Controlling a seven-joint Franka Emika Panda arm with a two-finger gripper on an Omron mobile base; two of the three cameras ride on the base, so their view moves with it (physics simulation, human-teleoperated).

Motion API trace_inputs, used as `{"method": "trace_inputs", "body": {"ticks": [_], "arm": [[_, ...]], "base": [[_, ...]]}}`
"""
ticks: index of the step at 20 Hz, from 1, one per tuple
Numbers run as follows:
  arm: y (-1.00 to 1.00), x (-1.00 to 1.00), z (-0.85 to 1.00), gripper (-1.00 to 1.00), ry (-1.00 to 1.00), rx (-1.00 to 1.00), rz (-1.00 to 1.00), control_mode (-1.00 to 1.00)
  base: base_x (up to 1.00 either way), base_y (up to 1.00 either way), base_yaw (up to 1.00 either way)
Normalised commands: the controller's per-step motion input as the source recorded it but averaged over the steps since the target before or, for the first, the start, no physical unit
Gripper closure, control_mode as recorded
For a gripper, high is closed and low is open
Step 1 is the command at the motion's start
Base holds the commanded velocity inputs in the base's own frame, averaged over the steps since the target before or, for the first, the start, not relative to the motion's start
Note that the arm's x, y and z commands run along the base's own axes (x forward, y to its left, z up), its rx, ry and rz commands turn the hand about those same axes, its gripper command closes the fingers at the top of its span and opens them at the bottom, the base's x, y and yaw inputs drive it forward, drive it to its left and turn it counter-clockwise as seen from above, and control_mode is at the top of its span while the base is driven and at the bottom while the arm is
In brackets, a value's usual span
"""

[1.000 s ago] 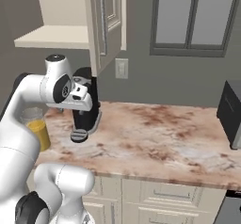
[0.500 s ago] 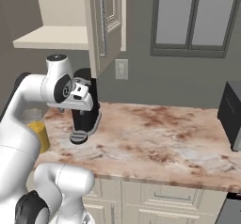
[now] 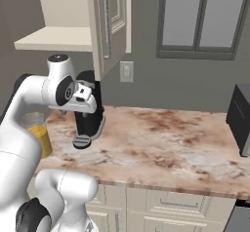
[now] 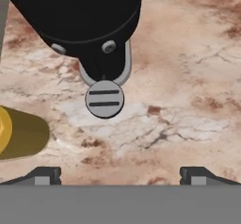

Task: There is a tray on the dining counter. Grab the cup, mug, and pitcher and place them on the tray. The pitcher may be placed next to the tray if it cannot fit the tray.

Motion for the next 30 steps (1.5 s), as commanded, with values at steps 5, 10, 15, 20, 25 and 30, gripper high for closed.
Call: {"method": "trace_inputs", "body": {"ticks": [5, 10, 15, 20, 25, 30], "arm": [[0.00, 0.00, 0.40, -1.00, -0.13, 0.00, 0.00, -1.00], [0.00, 0.00, 0.57, -1.00, -0.11, 0.00, 0.00, -1.00], [0.00, 0.00, 0.43, -1.00, -0.14, 0.00, 0.00, -1.00], [0.00, 0.03, 0.34, -1.00, -0.13, 0.00, 0.00, -1.00], [0.00, 0.16, 0.27, -1.00, -0.07, 0.00, 0.00, -1.00], [0.00, 0.22, 0.20, -1.00, 0.00, 0.00, 0.00, -1.00]], "base": [[0.00, 0.00, 0.00], [0.00, 0.00, 0.00], [0.00, 0.00, 0.00], [0.00, 0.00, 0.00], [0.00, 0.00, 0.00], [0.00, 0.00, 0.00]]}}
